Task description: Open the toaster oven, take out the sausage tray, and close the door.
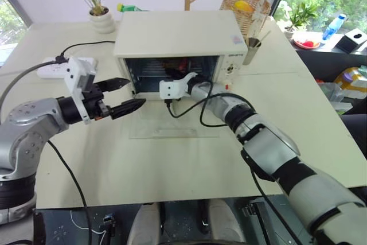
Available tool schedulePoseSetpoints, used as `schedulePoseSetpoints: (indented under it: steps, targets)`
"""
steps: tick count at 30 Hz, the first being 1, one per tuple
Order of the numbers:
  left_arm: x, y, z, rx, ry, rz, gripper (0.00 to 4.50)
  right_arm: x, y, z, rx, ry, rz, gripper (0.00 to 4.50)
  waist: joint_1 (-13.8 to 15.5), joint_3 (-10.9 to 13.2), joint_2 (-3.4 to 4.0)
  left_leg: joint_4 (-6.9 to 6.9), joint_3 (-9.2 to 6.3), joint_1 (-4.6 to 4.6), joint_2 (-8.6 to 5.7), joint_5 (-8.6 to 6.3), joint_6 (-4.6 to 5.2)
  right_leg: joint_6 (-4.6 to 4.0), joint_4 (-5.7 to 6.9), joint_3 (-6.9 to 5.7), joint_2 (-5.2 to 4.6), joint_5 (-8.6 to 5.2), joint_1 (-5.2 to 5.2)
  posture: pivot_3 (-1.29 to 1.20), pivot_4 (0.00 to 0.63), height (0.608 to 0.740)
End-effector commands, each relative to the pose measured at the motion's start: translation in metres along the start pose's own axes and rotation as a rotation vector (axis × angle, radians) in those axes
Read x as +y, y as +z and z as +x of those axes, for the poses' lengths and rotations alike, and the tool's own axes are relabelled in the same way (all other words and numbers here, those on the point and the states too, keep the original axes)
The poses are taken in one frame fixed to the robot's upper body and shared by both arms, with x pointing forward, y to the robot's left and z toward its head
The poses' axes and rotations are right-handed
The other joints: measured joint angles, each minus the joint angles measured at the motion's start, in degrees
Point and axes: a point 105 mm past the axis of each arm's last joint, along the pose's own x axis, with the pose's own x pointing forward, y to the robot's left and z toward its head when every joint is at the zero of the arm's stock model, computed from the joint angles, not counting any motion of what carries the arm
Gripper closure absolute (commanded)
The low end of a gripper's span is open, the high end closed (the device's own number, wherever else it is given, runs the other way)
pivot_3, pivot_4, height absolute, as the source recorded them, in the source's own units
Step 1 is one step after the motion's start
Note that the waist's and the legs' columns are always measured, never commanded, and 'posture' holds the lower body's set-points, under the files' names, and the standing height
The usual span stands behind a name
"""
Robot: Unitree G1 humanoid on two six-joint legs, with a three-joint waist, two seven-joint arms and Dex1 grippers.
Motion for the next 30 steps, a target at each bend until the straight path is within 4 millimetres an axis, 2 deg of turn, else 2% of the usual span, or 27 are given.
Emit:
schedulePoseSetpoints:
  steps: [1, 8, 12, 16, 19, 30]
  targets:
    - [0.0, 0.01, 0.005, -0.025, -0.028, 0.045, 0.0, -0.005, 0.015, -0.003, -0.075, -0.039, 0.017, 4.47, 0.05, -0.02, -0.03, 0.01, 0.0, 0.0, 0.0, 0.0, 0.0, 0.0, 0.0, -0.01, 0.0, 0.0, 0.02, 0.0, 0.15, 0.74]
    - [0.01, 0.012, 0.014, -0.02, -0.051, 0.066, 0.0, -0.01, 0.022, -0.007, -0.087, -0.061, 0.022, 4.47, -0.27, -0.02, -0.03, 0.01, 0.0, 0.0, 0.0, 0.0, 0.0, 0.0, 0.01, 0.0, 0.03, 0.0, 0.0, 0.0, 0.15, 0.74]
    - [0.028, 0.012, 0.018, 0.001, -0.053, 0.095, 0.0, -0.012, 0.02, -0.007, -0.076, -0.063, 0.023, 4.47, -0.22, -0.02, -0.03, 0.01, 0.04, 0.0, -0.01, 0.0, 0.0, 0.0, 0.02, -0.01, 0.05, 0.0, -0.02, 0.0, 0.15, 0.74]
    - [0.051, 0.02, 0.022, -0.004, -0.035, 0.126, 0.0, -0.01, 0.021, -0.009, -0.083, -0.055, 0.014, 4.47, 0.18, -0.02, -0.04, 0.04, 0.18, 0.0, -0.02, 0.01, 0.0, 0.0, 0.04, -0.06, 0.05, 0.0, 0.02, 0.0, 0.15, 0.74]
    - [0.06, 0.026, 0.027, -0.016, -0.032, 0.131, 0.0, -0.01, 0.022, -0.01, -0.088, -0.054, 0.011, 4.47, 0.41, -0.02, -0.04, 0.08, 0.19, 0.0, -0.03, 0.01, -0.01, 0.01, 0.06, -0.06, 0.05, 0.0, 0.03, 0.0, 0.15, 0.74]
    - [0.06, 0.026, 0.033, -0.007, -0.085, 0.149, 0.0, -0.005, 0.026, -0.03, -0.111, -0.055, 0.006, 4.47, 1.19, -0.02, -0.05, 0.09, 0.21, -0.04, -0.03, 0.01, -0.01, 0.02, 0.06, -0.06, 0.04, 0.0, 0.0, 0.0, 0.15, 0.74]
